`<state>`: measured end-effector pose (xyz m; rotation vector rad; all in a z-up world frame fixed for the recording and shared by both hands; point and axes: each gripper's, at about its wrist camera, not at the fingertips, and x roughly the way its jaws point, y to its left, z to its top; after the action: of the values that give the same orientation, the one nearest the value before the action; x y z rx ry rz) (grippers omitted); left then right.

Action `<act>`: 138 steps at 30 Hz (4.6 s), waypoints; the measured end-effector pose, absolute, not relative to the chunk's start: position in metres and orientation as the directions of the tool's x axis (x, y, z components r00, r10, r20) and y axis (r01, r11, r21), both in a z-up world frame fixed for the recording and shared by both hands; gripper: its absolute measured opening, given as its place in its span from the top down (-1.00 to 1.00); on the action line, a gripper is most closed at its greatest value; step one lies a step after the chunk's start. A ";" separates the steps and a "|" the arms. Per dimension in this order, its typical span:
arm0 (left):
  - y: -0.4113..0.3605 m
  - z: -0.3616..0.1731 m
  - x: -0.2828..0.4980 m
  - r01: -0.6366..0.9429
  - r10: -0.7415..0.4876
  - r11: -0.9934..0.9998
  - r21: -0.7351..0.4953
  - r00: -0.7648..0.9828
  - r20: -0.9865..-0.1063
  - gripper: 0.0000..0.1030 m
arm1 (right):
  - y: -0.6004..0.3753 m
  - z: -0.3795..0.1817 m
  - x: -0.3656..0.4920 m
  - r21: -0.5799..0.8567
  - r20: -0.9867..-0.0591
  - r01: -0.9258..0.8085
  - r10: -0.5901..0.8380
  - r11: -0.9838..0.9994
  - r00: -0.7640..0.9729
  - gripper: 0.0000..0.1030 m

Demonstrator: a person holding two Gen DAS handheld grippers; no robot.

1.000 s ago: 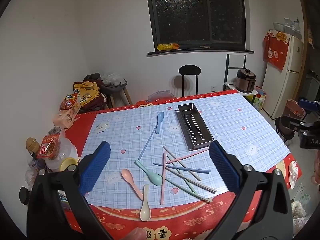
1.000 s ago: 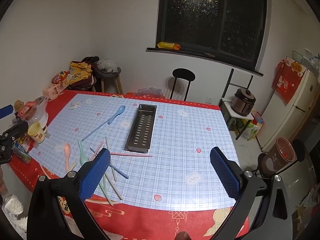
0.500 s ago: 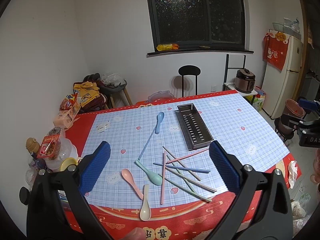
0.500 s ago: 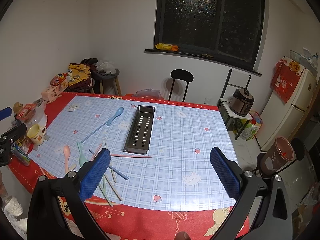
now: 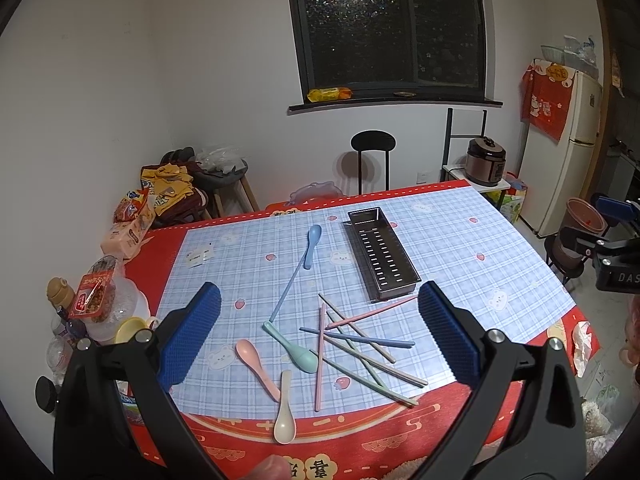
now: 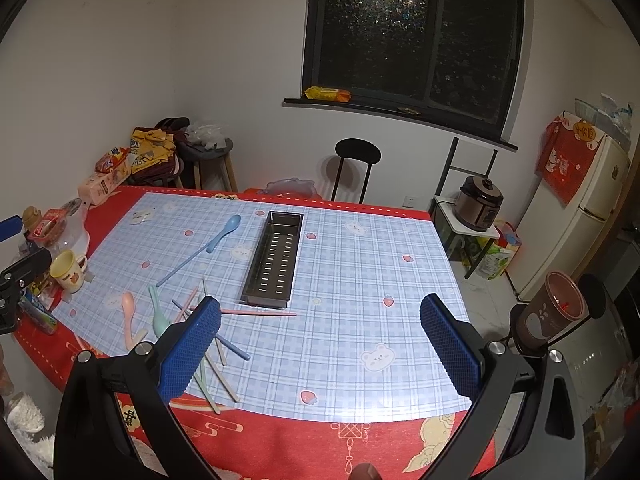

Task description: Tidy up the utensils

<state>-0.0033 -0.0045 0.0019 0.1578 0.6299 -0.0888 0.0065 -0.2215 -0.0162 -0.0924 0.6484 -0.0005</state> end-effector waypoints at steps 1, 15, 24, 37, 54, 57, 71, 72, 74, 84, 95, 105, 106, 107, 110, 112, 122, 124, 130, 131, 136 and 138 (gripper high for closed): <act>-0.005 0.002 -0.003 0.132 -0.035 0.984 0.120 0.804 -0.593 -0.89 | -0.222 -0.016 0.007 -0.088 -0.604 -0.027 -0.032 0.996 0.796 -0.90; -0.009 -0.002 0.008 0.141 -0.045 0.984 0.113 0.798 -0.601 -0.89 | -0.224 -0.019 0.014 -0.087 -0.612 -0.020 -0.038 0.996 0.790 -0.90; -0.013 -0.004 0.016 0.150 -0.056 0.983 0.106 0.793 -0.606 -0.89 | -0.228 -0.021 0.020 -0.086 -0.618 -0.011 -0.045 0.996 0.785 -0.90; -0.011 -0.011 0.023 0.164 -0.082 0.984 0.074 0.777 -0.624 -0.89 | -0.227 -0.029 0.027 -0.073 -0.636 -0.018 -0.033 0.997 0.771 -0.90; 0.102 -0.087 0.035 -0.046 -0.045 0.993 -0.112 0.715 -0.697 -0.89 | -0.187 -0.153 0.077 0.153 -0.742 -0.142 0.208 0.978 0.637 -0.90; 0.127 -0.118 0.037 -0.114 0.002 0.989 -0.099 0.668 -0.744 -0.89 | -0.172 -0.170 0.079 0.142 -0.751 -0.160 0.212 0.977 0.625 -0.90; 0.159 -0.214 0.050 -0.048 -0.023 0.997 -0.054 0.497 -0.867 -0.89 | -0.097 -0.223 0.112 0.164 -0.857 -0.205 0.242 0.965 0.455 -0.89; 0.159 -0.217 0.054 -0.047 -0.030 0.997 -0.061 0.493 -0.869 -0.89 | -0.093 -0.225 0.112 0.165 -0.860 -0.211 0.245 0.964 0.448 -0.89; 0.167 -0.224 0.063 -0.065 -0.051 0.994 -0.092 0.473 -0.880 -0.88 | -0.086 -0.229 0.111 0.160 -0.865 -0.228 0.248 0.960 0.436 -0.75; 0.194 -0.256 0.092 -0.102 -0.182 0.965 -0.243 0.412 -0.893 -0.09 | -0.055 -0.259 0.121 0.098 -0.894 -0.343 0.234 0.934 0.382 0.04; 0.208 -0.284 0.117 -0.058 -0.289 0.941 -0.333 0.372 -0.882 0.01 | -0.011 -0.306 0.146 0.082 -0.940 -0.413 0.208 0.907 0.269 0.38; 0.205 -0.308 0.139 -0.042 -0.396 0.901 -0.432 0.324 -0.859 0.07 | -0.007 -0.320 0.145 0.081 -0.953 -0.380 0.184 0.922 0.242 0.46; 0.204 -0.310 0.140 -0.039 -0.402 0.899 -0.436 0.321 -0.857 0.12 | -0.007 -0.320 0.145 0.077 -0.953 -0.378 0.180 0.923 0.245 0.49; 0.202 -0.312 0.141 -0.036 -0.404 0.899 -0.437 0.317 -0.858 0.17 | -0.008 -0.321 0.144 0.074 -0.953 -0.376 0.177 0.924 0.247 0.55; 0.196 -0.319 0.146 -0.035 -0.414 0.895 -0.444 0.301 -0.859 0.35 | -0.011 -0.321 0.142 0.080 -0.952 -0.364 0.180 0.928 0.250 0.73; 0.196 -0.323 0.147 -0.047 -0.430 0.886 -0.462 0.293 -0.854 0.36 | -0.015 -0.321 0.141 0.099 -0.950 -0.353 0.194 0.930 0.245 0.76; 0.193 -0.328 0.147 -0.065 -0.433 0.881 -0.469 0.293 -0.853 0.40 | -0.016 -0.321 0.139 0.118 -0.948 -0.322 0.204 0.939 0.245 0.85; 0.188 -0.328 0.148 -0.051 -0.429 0.886 -0.461 0.288 -0.856 0.40 | -0.015 -0.321 0.139 0.113 -0.949 -0.317 0.197 0.942 0.248 0.85; 0.173 -0.328 0.141 -0.009 -0.408 0.903 -0.429 0.292 -0.865 0.43 | -0.007 -0.322 0.132 0.072 -0.953 -0.328 0.162 0.942 0.257 0.85; 0.173 -0.328 0.140 -0.008 -0.403 0.905 -0.424 0.295 -0.866 0.47 | -0.007 -0.322 0.131 0.071 -0.952 -0.327 0.162 0.942 0.259 0.85; 0.183 -0.332 0.140 -0.047 -0.384 0.908 -0.416 0.301 -0.873 0.78 | -0.007 -0.322 0.131 0.074 -0.949 -0.316 0.164 0.946 0.269 0.85; 0.186 -0.333 0.138 -0.051 -0.393 0.903 -0.427 0.309 -0.866 0.78 | -0.007 -0.322 0.131 0.070 -0.948 -0.316 0.162 0.946 0.273 0.85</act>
<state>0.1380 0.1857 -0.3330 -0.4142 1.2460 -0.2341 0.1305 -0.0065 -0.3224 -0.1423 1.2548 0.3229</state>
